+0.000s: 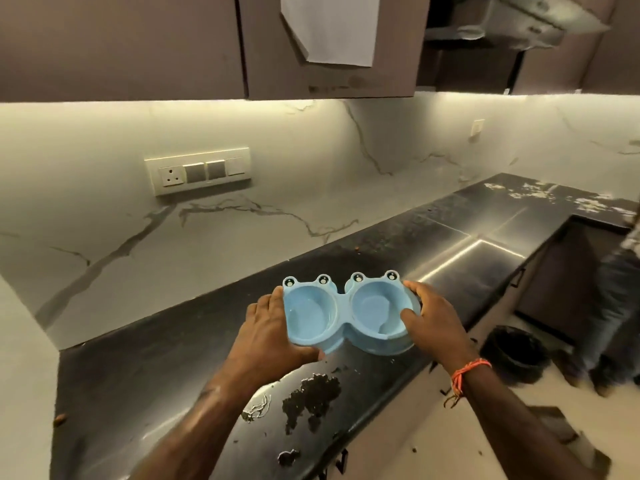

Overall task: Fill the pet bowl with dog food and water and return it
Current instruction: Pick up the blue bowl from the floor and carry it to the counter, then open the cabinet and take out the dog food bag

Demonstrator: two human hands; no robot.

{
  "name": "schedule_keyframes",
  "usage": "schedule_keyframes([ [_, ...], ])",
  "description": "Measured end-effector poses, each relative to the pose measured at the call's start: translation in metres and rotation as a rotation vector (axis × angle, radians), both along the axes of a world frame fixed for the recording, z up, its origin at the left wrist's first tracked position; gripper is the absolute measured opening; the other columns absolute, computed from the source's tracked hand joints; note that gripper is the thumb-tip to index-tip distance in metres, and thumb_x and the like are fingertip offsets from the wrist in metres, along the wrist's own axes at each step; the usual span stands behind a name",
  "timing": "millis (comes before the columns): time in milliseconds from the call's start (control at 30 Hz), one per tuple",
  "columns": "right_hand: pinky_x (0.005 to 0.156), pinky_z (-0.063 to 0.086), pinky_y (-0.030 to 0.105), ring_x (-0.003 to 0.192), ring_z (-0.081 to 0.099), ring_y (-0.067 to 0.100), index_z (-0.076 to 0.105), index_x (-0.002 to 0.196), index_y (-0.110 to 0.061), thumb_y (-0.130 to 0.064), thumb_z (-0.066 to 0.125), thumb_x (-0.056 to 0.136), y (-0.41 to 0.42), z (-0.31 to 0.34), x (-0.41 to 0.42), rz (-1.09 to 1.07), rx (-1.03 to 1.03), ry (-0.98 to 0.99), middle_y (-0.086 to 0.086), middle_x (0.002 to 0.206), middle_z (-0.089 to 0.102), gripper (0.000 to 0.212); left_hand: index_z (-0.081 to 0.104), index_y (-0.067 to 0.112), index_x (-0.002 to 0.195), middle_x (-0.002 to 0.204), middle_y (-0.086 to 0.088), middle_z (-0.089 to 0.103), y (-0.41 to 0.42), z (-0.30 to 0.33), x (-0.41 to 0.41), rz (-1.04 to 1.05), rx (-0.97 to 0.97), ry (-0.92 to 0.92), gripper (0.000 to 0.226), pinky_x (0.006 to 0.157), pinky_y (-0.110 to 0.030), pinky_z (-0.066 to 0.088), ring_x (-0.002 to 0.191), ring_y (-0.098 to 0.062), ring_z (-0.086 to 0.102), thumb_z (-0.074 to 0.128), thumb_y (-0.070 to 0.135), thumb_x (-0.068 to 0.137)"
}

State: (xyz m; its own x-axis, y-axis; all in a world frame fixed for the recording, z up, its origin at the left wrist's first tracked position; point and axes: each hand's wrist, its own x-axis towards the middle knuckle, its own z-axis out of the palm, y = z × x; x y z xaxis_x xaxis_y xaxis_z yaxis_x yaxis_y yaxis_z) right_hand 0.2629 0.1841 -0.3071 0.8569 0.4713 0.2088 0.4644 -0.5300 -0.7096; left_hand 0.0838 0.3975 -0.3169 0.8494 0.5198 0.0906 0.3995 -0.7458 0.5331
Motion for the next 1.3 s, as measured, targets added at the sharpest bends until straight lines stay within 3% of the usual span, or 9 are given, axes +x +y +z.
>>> schedule_keyframes([
  [300, 0.09, 0.052, 0.032, 0.109, 0.06, 0.018, 0.057, 0.135, -0.019, -0.007, 0.063, 0.084, 0.078, -0.064, 0.092, 0.292, -0.083, 0.109, -0.001, 0.124, 0.062, 0.053, 0.006, 0.022, 0.163, 0.16, 0.004, 0.027, 0.013, -0.062, 0.039, 0.319, -0.001, 0.085, 0.133, 0.12, -0.038, 0.032, 0.142, -0.018, 0.03, 0.078, 0.075, 0.065],
  [433, 0.095, 0.044, 0.026, 0.107, 0.057, 0.014, 0.059, 0.135, -0.018, -0.007, 0.062, 0.082, 0.104, -0.093, 0.114, 0.427, -0.147, 0.112, 0.0, 0.128, 0.063, 0.054, 0.01, 0.025, 0.16, 0.156, 0.004, 0.032, 0.008, -0.085, 0.048, 0.448, -0.043, 0.114, 0.126, 0.114, -0.035, 0.038, 0.136, -0.016, 0.034, 0.079, 0.068, 0.064],
  [600, 0.104, 0.047, 0.036, 0.119, 0.058, 0.024, 0.058, 0.138, -0.017, -0.008, 0.061, 0.082, 0.128, -0.128, 0.13, 0.549, -0.24, 0.117, 0.003, 0.135, 0.063, 0.057, 0.014, 0.021, 0.16, 0.156, -0.001, 0.034, -0.001, -0.109, 0.054, 0.566, -0.129, 0.189, 0.123, 0.116, -0.038, 0.039, 0.14, -0.022, 0.035, 0.074, 0.064, 0.063],
  [767, 0.109, 0.037, 0.034, 0.129, 0.049, 0.028, 0.05, 0.144, -0.016, -0.008, 0.059, 0.083, 0.142, -0.161, 0.132, 0.66, -0.379, 0.093, 0.004, 0.143, 0.057, 0.062, 0.013, 0.018, 0.16, 0.154, -0.005, 0.035, -0.007, -0.131, 0.054, 0.658, -0.191, 0.272, 0.123, 0.114, -0.039, 0.041, 0.139, -0.025, 0.037, 0.082, 0.053, 0.065],
  [900, 0.111, 0.033, 0.031, 0.132, 0.048, 0.025, 0.046, 0.148, -0.021, -0.009, 0.057, 0.082, 0.149, -0.185, 0.132, 0.697, -0.405, 0.119, 0.001, 0.148, 0.053, 0.068, 0.027, 0.032, 0.151, 0.145, 0.007, 0.041, -0.005, -0.147, 0.048, 0.679, -0.239, 0.219, 0.115, 0.109, -0.034, 0.043, 0.132, -0.017, 0.043, 0.081, 0.067, 0.056],
  [967, 0.111, 0.033, 0.031, 0.132, 0.048, 0.024, 0.047, 0.147, -0.022, -0.014, 0.059, 0.084, 0.15, -0.192, 0.132, 0.715, -0.407, 0.106, 0.0, 0.148, 0.053, 0.065, 0.028, 0.034, 0.148, 0.146, 0.008, 0.041, -0.002, -0.15, 0.044, 0.665, -0.232, 0.212, 0.108, 0.11, -0.031, 0.041, 0.136, -0.017, 0.044, 0.08, 0.062, 0.058],
  [1033, 0.11, 0.035, 0.033, 0.132, 0.049, 0.024, 0.048, 0.146, -0.023, -0.023, 0.062, 0.088, 0.152, -0.192, 0.134, 0.704, -0.389, 0.065, -0.001, 0.147, 0.054, 0.06, 0.02, 0.028, 0.156, 0.157, 0.004, 0.034, 0.002, -0.149, 0.043, 0.639, -0.219, 0.243, 0.123, 0.117, -0.035, 0.036, 0.144, -0.02, 0.038, 0.078, 0.067, 0.056],
  [1133, 0.113, 0.034, 0.035, 0.136, 0.046, 0.025, 0.045, 0.148, -0.019, -0.035, 0.064, 0.092, 0.159, -0.177, 0.135, 0.655, -0.323, -0.021, 0.0, 0.15, 0.05, 0.061, 0.001, 0.019, 0.165, 0.173, -0.001, 0.014, 0.012, -0.131, 0.049, 0.705, -0.151, 0.269, 0.147, 0.124, -0.047, 0.026, 0.156, -0.024, 0.023, 0.067, 0.091, 0.055],
  [1300, 0.107, 0.044, 0.045, 0.133, 0.048, 0.029, 0.048, 0.147, -0.017, -0.033, 0.072, 0.086, 0.19, -0.111, 0.137, 0.637, -0.111, -0.24, 0.004, 0.148, 0.051, 0.068, -0.002, 0.019, 0.166, 0.175, -0.003, -0.001, 0.039, -0.075, 0.058, 0.716, 0.127, 0.094, 0.128, 0.125, -0.05, 0.017, 0.161, -0.021, 0.004, 0.039, 0.098, 0.074],
])
